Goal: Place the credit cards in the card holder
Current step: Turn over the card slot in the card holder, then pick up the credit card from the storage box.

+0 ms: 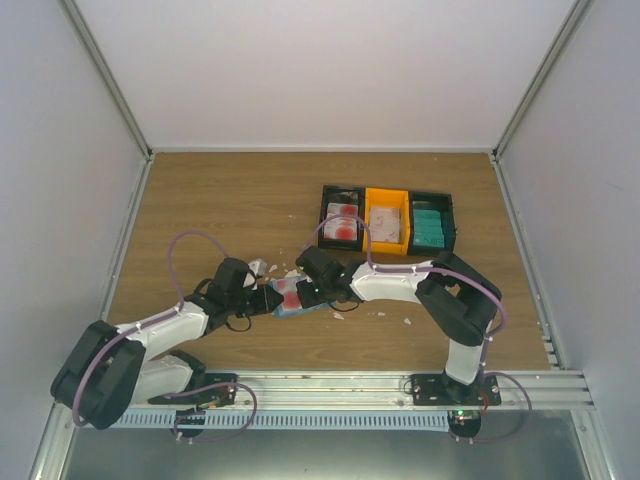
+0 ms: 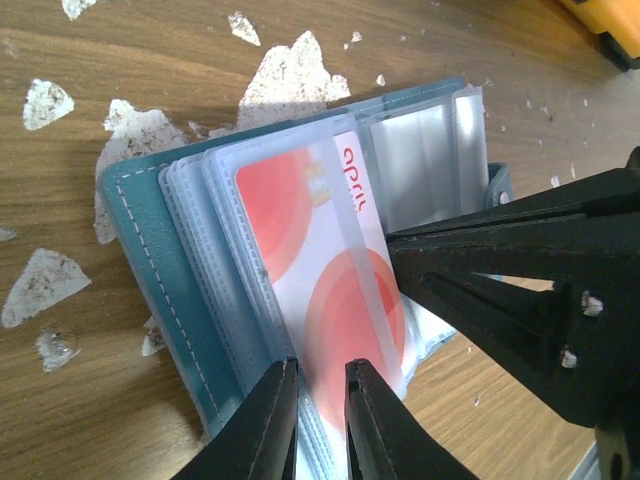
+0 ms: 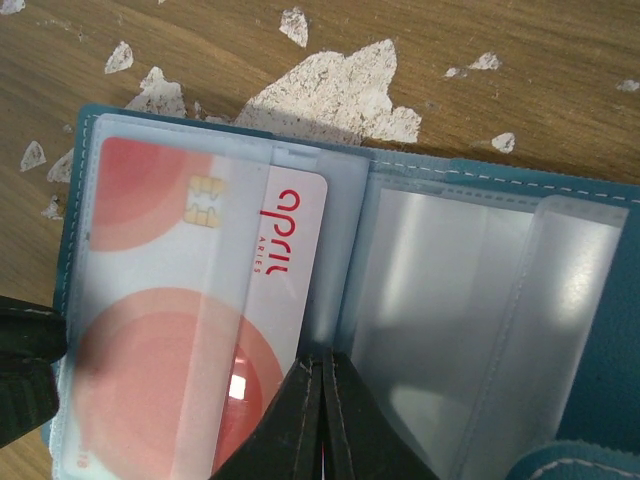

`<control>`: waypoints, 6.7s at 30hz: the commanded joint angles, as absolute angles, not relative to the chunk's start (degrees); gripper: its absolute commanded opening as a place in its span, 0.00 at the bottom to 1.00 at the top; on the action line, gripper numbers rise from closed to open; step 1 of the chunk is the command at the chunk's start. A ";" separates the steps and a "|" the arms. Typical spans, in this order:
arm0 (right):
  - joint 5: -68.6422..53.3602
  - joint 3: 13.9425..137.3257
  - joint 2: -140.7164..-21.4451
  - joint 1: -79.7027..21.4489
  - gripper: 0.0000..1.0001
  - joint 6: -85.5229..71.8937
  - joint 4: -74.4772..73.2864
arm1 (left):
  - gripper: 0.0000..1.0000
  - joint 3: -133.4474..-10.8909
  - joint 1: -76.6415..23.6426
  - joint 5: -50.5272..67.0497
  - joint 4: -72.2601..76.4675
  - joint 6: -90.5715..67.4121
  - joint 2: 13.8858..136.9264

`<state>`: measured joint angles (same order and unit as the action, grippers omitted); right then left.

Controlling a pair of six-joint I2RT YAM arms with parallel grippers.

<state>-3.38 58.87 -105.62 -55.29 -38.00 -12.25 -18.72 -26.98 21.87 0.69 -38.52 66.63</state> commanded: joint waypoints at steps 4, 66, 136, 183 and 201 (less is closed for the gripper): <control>-4.49 56.84 -108.54 -55.90 0.02 -38.70 -13.80 | 0.22 -18.20 -27.00 21.76 3.38 -38.23 68.43; 7.33 49.63 -96.39 -55.99 0.36 -42.94 -19.04 | 0.00 -32.81 -26.54 27.06 -12.40 -31.69 70.29; 1.18 46.21 -85.57 -55.95 0.24 -41.58 -7.49 | 0.49 -31.92 -30.41 19.22 -6.85 -34.50 71.16; -19.07 72.91 -85.57 -15.10 0.54 12.12 -36.03 | 0.73 -40.22 -29.62 18.77 -4.32 -34.57 73.85; -11.90 90.44 -116.70 -13.58 0.17 18.99 -45.67 | 0.62 -50.83 -28.21 19.98 2.03 -37.23 95.91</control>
<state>-13.52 88.33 -114.56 -12.43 16.93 -43.72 -47.48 -28.73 19.38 -3.01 -36.32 93.54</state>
